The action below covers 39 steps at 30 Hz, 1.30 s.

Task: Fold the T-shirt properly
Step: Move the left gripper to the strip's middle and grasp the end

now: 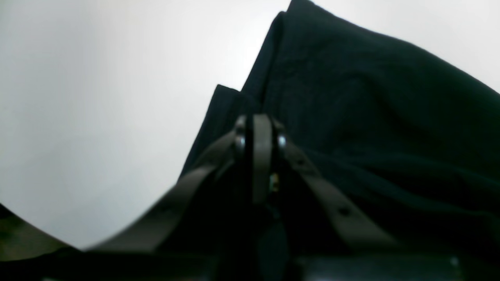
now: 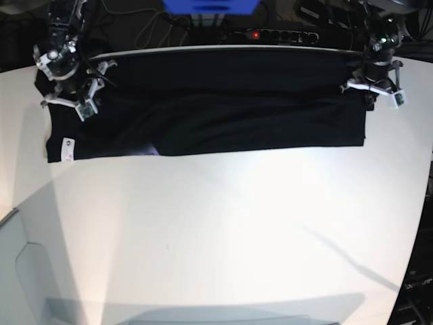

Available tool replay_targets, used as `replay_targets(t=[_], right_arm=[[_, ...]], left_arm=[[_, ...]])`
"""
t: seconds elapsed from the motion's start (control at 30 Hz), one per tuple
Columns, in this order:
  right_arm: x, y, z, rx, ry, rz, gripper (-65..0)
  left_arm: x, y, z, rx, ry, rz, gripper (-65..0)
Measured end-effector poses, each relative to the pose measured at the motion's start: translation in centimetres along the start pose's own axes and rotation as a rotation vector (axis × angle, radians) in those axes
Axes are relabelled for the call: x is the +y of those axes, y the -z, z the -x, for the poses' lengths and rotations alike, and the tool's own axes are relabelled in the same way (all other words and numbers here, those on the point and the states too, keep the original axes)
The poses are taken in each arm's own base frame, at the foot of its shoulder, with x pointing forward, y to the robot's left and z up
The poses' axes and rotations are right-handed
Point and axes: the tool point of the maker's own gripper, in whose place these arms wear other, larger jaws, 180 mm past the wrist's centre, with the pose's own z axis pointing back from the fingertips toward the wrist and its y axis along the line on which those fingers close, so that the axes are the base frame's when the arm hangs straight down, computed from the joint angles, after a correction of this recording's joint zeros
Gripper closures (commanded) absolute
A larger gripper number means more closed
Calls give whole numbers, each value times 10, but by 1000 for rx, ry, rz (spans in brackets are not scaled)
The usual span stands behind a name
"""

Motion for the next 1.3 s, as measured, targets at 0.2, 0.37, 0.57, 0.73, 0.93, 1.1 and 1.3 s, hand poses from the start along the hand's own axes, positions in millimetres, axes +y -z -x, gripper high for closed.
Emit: replay_targets(t=[0.2, 0.37, 0.57, 0.73, 0.93, 1.1, 1.3], right_arm=[[-2, 12, 1, -10, 31, -14, -229], [-1, 13, 1, -16, 36, -17, -229], [-1, 13, 0, -16, 34, -19, -229], [-1, 13, 0, -17, 35, -19, -229], [-1, 13, 0, -16, 35, -18, -229], [-1, 13, 0, -16, 35, -18, -229], [-1, 13, 0, -16, 36, -19, -229]], left_arm=[[0, 0, 1, 4, -1, -1, -216], [3, -8, 6, 16, 11, -4, -370], [0, -8, 1, -1, 9, 1, -451], [23, -5, 3, 4, -20, -57, -453], [29, 3, 19, 50, -44, -68, -453], [23, 9, 14, 38, -44, -44, -451], [6, 10, 12, 30, 11, 43, -450]])
